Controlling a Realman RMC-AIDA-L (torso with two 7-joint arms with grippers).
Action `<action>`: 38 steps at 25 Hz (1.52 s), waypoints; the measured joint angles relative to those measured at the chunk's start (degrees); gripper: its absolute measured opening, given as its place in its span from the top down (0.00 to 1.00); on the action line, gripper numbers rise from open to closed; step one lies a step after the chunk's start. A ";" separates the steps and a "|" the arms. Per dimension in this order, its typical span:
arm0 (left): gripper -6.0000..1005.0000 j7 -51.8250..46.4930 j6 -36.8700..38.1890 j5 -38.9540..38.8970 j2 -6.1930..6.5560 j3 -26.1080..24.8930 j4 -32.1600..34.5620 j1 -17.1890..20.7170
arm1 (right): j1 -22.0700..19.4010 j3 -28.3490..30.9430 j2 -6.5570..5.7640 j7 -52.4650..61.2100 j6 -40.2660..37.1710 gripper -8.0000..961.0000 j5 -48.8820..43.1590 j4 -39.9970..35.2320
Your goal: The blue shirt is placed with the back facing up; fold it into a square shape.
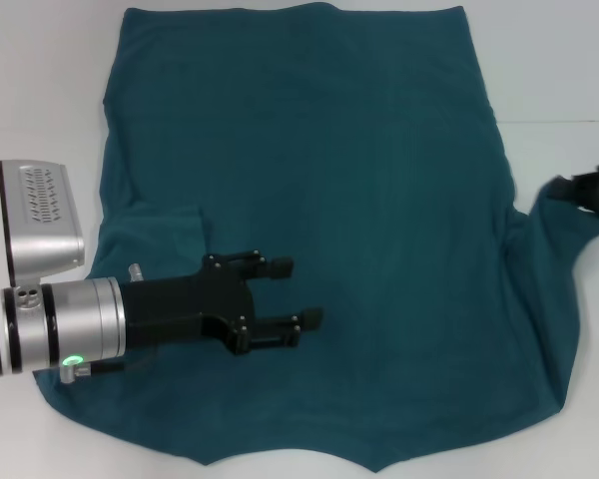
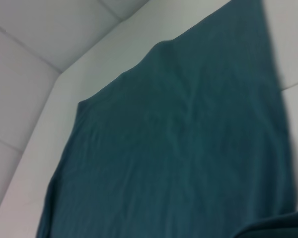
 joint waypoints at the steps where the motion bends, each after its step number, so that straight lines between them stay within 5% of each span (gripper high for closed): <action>1: 0.23 -0.04 0.00 0.00 0.00 -0.01 0.00 -0.03 | 0.54 -0.42 0.16 0.00 0.03 0.95 0.00 0.02; 11: 0.23 -0.09 -0.58 0.00 -0.09 -0.09 -0.38 -0.17 | 6.28 -6.08 2.02 -0.14 2.84 0.94 0.00 1.72; 22: 0.24 -1.04 -1.50 0.00 -0.01 -0.10 -0.70 -0.36 | 8.20 -9.72 5.51 -1.74 4.24 0.93 0.05 3.52; 28: 0.23 -1.42 -1.55 0.00 0.01 -0.09 -0.70 -0.44 | 7.89 -10.14 5.64 -2.46 3.68 0.93 0.26 3.09; 33: 0.23 -1.42 -1.59 0.00 0.06 -0.10 -0.70 -0.43 | 6.19 -9.91 3.61 -0.32 2.96 0.72 0.16 3.40; 36: 0.23 -1.42 -1.59 0.00 0.00 -0.10 -0.70 -0.43 | 4.54 -9.46 3.06 -0.50 2.13 0.48 1.22 3.23; 38: 0.23 -1.69 -1.59 0.00 -0.01 -0.14 -0.70 -0.39 | 3.44 -9.10 3.05 -1.85 1.23 0.40 3.16 3.11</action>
